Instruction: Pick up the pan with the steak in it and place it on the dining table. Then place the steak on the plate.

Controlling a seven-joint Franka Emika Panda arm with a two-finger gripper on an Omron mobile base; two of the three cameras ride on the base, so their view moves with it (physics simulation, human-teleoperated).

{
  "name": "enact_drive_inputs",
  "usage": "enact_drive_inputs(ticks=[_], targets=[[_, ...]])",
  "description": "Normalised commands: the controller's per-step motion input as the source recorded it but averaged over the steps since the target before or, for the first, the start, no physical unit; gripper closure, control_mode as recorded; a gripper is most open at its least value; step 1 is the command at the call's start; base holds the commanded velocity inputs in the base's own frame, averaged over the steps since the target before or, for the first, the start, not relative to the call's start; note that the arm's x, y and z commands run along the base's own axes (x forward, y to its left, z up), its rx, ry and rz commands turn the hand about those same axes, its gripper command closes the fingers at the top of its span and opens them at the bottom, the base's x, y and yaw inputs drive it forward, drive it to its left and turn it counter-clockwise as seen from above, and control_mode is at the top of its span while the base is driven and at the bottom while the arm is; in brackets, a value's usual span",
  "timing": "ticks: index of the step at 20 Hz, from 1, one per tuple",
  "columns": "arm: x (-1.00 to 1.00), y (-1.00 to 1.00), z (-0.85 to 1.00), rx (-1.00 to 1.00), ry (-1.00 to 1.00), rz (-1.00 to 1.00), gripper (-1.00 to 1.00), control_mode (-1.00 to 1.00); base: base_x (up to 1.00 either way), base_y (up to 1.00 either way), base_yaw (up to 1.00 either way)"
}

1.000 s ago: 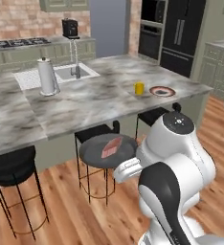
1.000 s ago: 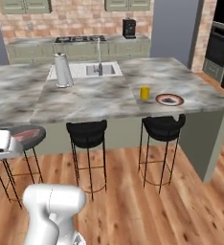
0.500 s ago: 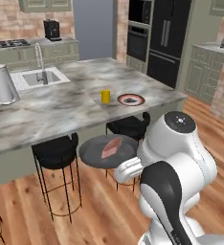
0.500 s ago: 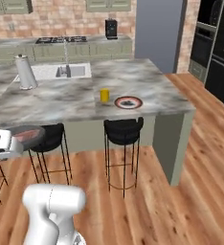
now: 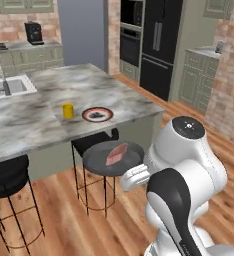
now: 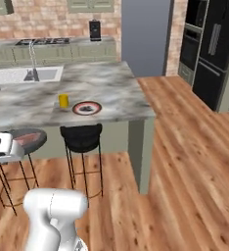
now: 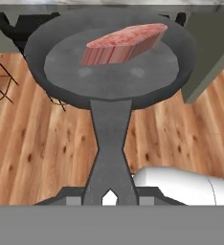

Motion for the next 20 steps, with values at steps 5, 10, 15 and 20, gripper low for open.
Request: enact_drive_inputs(ticks=[5, 10, 15, 20], targets=[[0.0, 0.0, 0.0, 0.0, 0.0, 0.0, 1.0, 1.0, 0.35, -0.73, 0.08], [0.0, 0.0, 0.0, 0.0, 0.0, 0.0, 1.0, 1.0, 0.19, -0.57, 0.16], [0.0, 0.0, 0.0, 0.0, 0.0, 0.0, 1.0, 1.0, 0.08, -0.56, 0.19], [0.0, 0.0, 0.0, 0.0, 0.0, 0.0, 1.0, 1.0, 0.0, -0.41, 0.08]])
